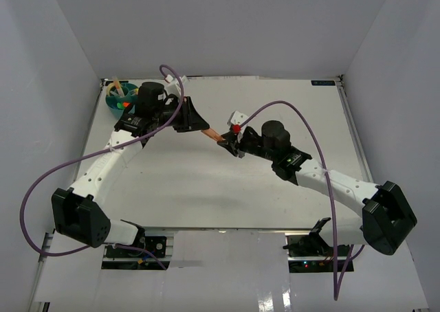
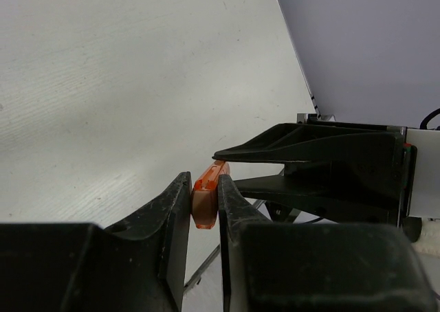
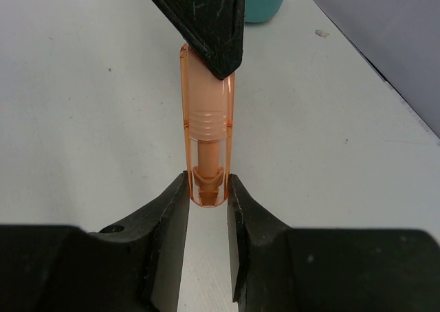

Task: Sort the stationery into containers
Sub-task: Close the pen cap on the pen, then place the pen in the storage box.

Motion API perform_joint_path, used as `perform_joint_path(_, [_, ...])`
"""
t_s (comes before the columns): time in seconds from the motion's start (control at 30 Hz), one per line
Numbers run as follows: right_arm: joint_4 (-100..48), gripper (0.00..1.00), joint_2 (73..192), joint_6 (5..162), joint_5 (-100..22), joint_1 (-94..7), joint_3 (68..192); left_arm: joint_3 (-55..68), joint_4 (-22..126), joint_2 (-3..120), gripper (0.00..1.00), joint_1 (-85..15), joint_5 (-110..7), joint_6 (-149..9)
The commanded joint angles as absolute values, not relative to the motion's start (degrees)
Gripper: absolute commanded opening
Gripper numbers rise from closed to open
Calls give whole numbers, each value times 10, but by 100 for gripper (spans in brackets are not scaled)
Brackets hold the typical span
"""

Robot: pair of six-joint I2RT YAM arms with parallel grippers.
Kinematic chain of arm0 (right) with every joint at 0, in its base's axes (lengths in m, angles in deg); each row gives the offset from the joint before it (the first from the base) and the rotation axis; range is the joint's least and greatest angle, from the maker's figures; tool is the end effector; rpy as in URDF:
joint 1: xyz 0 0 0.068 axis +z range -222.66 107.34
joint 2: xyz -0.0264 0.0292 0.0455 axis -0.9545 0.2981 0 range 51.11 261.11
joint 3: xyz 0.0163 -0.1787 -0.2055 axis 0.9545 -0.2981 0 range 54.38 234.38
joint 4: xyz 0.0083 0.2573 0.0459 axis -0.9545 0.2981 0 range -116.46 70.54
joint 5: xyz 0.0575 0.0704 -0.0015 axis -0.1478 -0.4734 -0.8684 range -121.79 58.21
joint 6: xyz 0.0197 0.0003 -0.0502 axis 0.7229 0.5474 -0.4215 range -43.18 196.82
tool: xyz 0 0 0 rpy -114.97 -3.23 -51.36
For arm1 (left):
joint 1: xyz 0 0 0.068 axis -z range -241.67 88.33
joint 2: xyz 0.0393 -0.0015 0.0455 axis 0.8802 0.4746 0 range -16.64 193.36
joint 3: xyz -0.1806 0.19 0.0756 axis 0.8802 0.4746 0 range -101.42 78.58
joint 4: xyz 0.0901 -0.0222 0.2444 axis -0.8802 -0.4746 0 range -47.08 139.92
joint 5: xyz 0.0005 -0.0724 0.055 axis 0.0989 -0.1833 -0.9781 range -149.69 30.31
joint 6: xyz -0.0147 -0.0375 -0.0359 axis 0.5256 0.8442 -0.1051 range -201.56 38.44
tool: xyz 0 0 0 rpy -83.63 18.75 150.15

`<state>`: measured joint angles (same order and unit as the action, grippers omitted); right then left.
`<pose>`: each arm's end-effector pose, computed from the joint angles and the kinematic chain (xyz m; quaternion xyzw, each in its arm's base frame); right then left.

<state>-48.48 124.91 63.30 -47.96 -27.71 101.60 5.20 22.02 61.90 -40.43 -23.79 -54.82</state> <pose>0.2054 0.2190 0.3024 -0.4384 0.5882 0.2813 0.6186 0.2749 -0.1293 0.3538 0.1066 0.8424 -0.4319 0.3042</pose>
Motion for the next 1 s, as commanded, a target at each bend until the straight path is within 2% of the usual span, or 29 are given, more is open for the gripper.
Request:
perform_joint_path(0.0, [-548, 8, 1249, 635, -481, -277, 1068, 72, 215, 613, 27, -384, -221, -542])
perform_joint_path(0.83, [-552, 8, 1267, 611, -492, -277, 1164, 106, 220, 647, 25, -355, -219, -524])
perform_joint_path(0.97, [-543, 8, 1268, 610, -489, -277, 1146, 85, 212, 641, 19, -355, -240, -535])
